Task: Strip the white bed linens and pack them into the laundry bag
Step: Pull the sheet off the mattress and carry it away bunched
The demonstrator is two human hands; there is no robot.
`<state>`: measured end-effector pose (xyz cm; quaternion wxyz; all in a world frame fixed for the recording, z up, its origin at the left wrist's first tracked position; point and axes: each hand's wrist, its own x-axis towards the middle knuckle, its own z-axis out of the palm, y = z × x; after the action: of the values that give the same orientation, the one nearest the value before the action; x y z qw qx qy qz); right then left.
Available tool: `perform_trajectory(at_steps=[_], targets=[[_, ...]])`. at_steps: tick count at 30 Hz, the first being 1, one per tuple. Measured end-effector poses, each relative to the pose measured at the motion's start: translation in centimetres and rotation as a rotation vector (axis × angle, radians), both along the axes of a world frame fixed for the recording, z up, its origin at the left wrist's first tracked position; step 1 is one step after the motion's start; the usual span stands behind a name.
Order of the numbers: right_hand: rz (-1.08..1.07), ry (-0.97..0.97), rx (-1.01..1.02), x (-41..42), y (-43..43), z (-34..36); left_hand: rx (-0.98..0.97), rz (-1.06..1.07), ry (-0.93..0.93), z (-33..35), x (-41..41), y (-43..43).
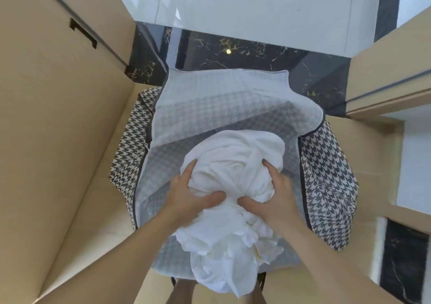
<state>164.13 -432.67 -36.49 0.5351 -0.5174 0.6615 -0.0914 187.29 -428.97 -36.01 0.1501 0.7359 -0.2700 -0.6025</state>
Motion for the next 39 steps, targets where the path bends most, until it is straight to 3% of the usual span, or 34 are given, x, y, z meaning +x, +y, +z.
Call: perform_trajectory(at_steps=[7,11,15,21,24,30,39], targets=[[-0.056,0.109,-0.065,0.0,-3.1,-10.5,0.01,-0.032,-0.166,-9.4,-1.0,-3.7],[-0.07,0.204,-0.106,1.4,-4.7,-14.5,-0.061,-0.19,-0.484,-12.6,-1.4,-5.6],[-0.043,0.269,-0.15,1.4,-5.5,-17.4,-0.142,-0.416,-0.674,-15.4,-1.8,-5.7],[0.129,0.434,-0.137,1.0,-5.7,-17.2,-0.086,-0.552,-0.685,-17.0,-0.8,-5.4],[0.09,0.452,-0.08,1.5,-5.4,-14.0,-0.159,-0.515,-0.711,-13.9,-1.4,-4.8],[0.11,0.35,-0.081,1.6,-3.9,-2.4,-0.154,-0.495,-0.512,-3.1,0.6,-2.9],[0.429,0.389,-0.17,6.9,-4.4,20.4,-0.25,-0.334,-0.617,20.0,7.2,-1.0]])
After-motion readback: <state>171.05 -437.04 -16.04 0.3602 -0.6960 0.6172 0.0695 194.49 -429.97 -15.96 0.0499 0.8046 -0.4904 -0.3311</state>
